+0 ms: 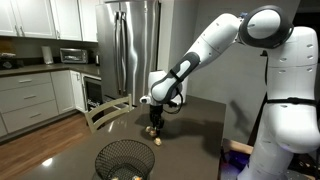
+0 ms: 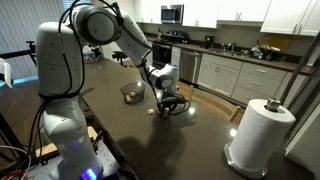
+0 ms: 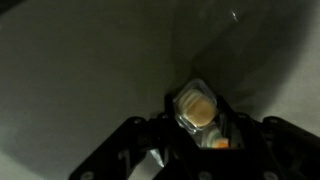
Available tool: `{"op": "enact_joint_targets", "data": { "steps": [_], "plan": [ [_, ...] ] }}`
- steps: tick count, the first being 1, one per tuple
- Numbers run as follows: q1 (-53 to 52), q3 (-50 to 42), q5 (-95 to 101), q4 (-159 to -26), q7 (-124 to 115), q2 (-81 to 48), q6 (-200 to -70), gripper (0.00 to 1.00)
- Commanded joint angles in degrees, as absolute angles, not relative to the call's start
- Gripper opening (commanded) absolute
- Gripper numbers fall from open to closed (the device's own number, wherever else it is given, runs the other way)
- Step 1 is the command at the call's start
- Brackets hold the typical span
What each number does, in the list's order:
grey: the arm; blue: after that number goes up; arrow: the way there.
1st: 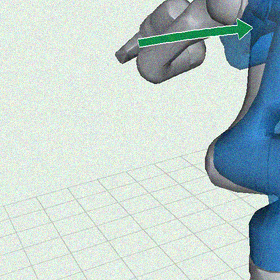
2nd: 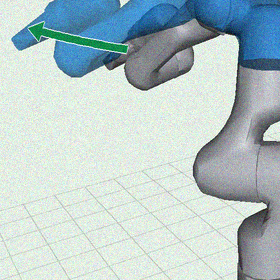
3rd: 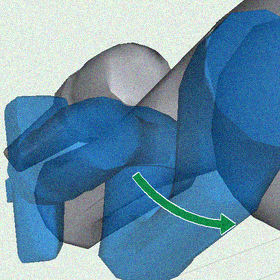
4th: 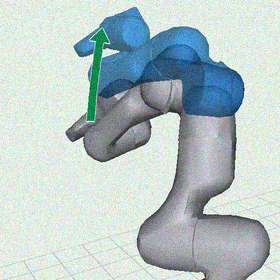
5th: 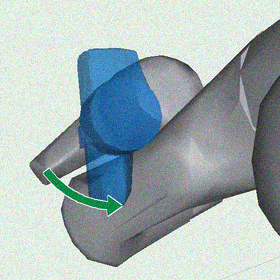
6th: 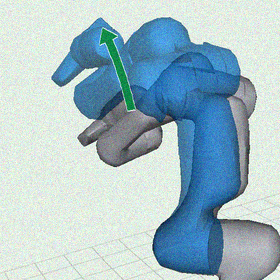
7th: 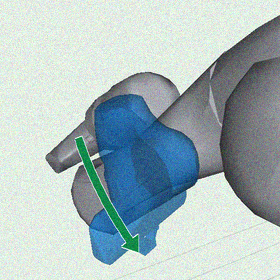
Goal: Put one yellow object in the black basket
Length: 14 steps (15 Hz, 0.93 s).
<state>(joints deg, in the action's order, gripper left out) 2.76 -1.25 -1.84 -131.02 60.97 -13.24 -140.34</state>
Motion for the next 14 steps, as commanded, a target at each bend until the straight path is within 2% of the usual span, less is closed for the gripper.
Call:
{"op": "enact_joint_targets", "data": {
  "steps": [1, 4, 5, 14],
  "plan": [
    [3.51, -0.71, 1.54, -130.84, 60.10, -13.44, -140.11, 0.17],
    [3.12, -0.88, 3.98, -130.97, 58.43, -12.70, -138.45, 0.06],
    [2.94, -0.92, 4.88, -131.22, 57.71, -12.10, -137.74, 0.08],
    [-0.04, 0.90, 10.09, -133.03, 50.81, -4.19, -126.80, 0.07]
  ]
}}
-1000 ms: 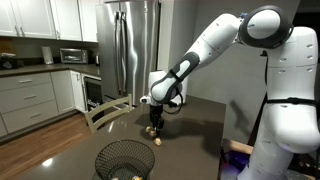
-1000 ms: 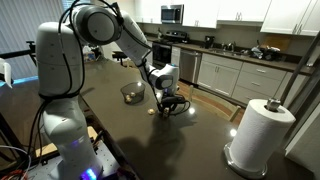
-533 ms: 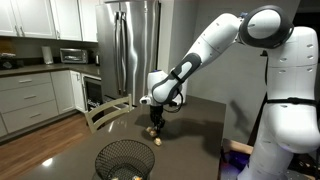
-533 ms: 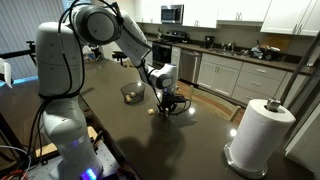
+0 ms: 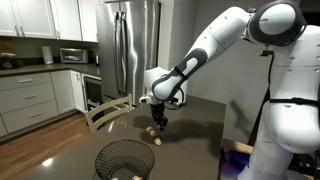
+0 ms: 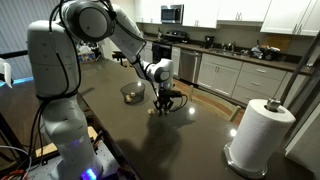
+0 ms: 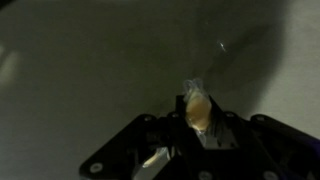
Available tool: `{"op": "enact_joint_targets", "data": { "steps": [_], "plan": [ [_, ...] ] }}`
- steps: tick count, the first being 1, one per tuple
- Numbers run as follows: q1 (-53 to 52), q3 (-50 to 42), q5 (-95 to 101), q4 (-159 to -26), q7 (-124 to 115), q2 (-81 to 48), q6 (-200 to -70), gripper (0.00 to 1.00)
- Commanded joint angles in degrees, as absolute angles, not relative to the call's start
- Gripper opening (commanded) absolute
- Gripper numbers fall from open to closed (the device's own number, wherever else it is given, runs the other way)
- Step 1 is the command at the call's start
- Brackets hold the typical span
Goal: Put one yellow object in the black basket
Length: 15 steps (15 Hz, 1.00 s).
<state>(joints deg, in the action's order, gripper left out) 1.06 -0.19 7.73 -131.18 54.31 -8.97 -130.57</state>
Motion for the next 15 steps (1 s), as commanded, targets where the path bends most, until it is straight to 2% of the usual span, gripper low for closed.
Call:
{"op": "enact_joint_targets", "data": {
  "steps": [1, 15],
  "plan": [
    [-0.59, 1.34, 10.46, -133.09, 49.99, -3.08, -125.33, 0.07],
    [-8.03, 6.83, 10.05, -130.69, 48.81, 7.63, -111.07, 0.07]
  ]
}}
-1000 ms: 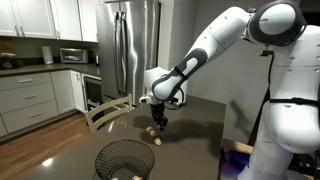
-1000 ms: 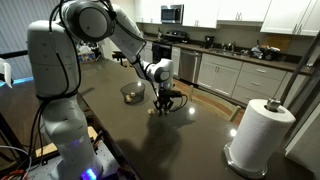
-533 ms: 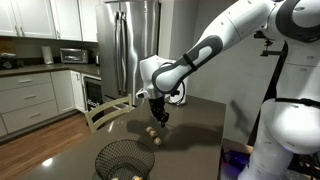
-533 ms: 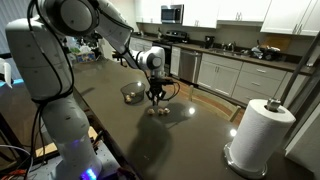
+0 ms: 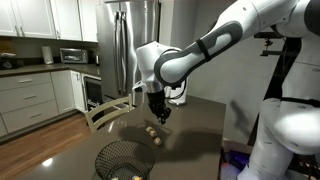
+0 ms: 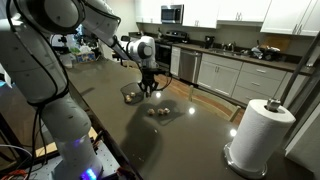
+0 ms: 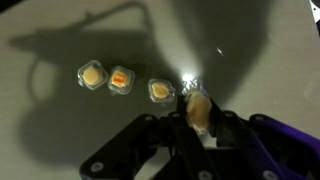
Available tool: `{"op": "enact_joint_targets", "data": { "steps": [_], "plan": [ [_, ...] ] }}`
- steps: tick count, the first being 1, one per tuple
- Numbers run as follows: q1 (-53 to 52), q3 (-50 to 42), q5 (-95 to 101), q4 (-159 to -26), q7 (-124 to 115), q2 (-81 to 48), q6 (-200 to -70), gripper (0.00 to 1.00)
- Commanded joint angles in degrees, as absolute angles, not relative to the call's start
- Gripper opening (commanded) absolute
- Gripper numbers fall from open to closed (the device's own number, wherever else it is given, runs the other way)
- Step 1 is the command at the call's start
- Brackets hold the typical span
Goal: Put one yellow object in the black basket
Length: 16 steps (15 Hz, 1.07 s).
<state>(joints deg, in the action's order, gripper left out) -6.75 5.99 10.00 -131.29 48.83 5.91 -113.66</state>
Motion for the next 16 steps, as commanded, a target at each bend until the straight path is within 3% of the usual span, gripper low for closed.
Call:
{"op": "enact_joint_targets", "data": {
  "steps": [1, 16],
  "plan": [
    [-8.54, 7.17, 10.12, -130.28, 48.80, 7.51, -110.65, 0.07],
    [-14.06, 10.58, 6.14, -126.96, 54.82, 6.45, -109.90, 0.07]
  ]
}}
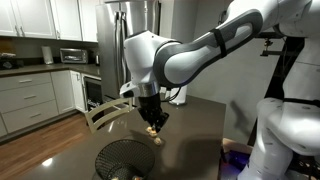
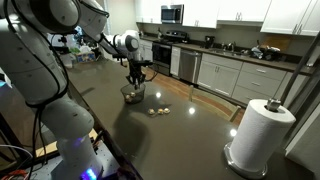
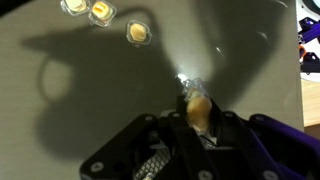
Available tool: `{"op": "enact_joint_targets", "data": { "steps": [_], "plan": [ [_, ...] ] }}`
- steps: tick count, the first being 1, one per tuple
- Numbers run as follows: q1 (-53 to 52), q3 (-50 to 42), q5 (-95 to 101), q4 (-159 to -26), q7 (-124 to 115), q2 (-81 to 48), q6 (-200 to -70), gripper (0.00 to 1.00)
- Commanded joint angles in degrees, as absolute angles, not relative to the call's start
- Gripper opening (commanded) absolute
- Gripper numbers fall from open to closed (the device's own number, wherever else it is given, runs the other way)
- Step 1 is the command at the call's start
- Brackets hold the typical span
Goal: Put one yellow object in the black basket
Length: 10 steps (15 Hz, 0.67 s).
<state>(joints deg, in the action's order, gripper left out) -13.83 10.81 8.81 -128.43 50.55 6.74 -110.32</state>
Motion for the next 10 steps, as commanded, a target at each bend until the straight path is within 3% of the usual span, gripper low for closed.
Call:
{"op": "enact_joint_targets", "data": {
  "steps": [1, 10],
  "plan": [
    [-14.09, 10.51, 5.02, -126.65, 56.30, 6.43, -109.87, 0.07],
    [-14.12, 10.43, -5.43, -124.36, 65.96, 5.81, -110.25, 0.07]
  ]
}}
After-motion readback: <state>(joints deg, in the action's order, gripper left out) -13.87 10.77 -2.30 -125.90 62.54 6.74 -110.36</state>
